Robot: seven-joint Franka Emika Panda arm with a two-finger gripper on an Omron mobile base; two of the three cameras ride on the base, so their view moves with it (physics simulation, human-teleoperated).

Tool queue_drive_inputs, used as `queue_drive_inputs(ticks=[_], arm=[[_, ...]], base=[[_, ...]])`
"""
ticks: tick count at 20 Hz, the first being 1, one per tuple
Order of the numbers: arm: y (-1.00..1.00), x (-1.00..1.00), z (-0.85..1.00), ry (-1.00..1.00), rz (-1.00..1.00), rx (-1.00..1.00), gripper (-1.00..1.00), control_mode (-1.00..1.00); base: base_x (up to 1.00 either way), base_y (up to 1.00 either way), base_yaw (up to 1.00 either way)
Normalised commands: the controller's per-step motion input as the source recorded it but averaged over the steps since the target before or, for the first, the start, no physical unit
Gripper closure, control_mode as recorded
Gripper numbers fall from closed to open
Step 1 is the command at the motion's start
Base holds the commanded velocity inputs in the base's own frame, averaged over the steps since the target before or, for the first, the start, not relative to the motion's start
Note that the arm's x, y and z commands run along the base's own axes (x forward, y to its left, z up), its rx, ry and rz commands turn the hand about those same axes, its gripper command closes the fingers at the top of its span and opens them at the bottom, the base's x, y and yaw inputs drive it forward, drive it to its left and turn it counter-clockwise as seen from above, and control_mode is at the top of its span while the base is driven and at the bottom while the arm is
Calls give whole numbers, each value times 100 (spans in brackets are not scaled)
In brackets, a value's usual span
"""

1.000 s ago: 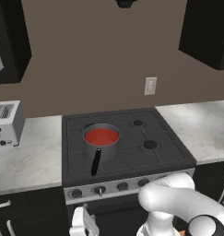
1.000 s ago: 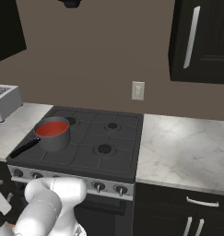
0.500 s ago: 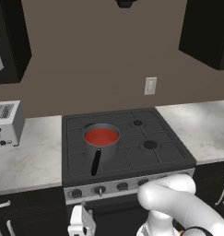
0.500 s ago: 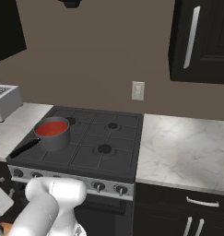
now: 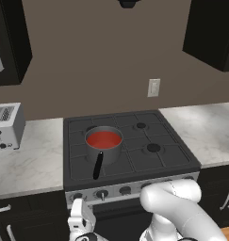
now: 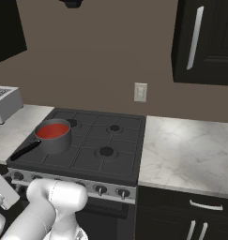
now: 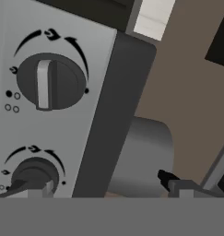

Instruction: Wait until the marinara sauce is simmered to a deep red color and then turn off the stove.

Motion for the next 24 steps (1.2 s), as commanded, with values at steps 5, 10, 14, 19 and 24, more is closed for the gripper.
queue_drive_inputs(ticks=[5,10,14,19,24], arm=[[12,20,-1,0,0,0,-100,-100],[21,0,-13,0,0,0,-100,-100],[21,10,-11,0,0,0,-100,-100],[15,8,-34,-1,0,0,-100,-100],[2,0,-38,-6,0,5,-100,-100]], base=[[0,0,0],[0,0,0],[0,0,0],[0,0,0],[0,0,0]])
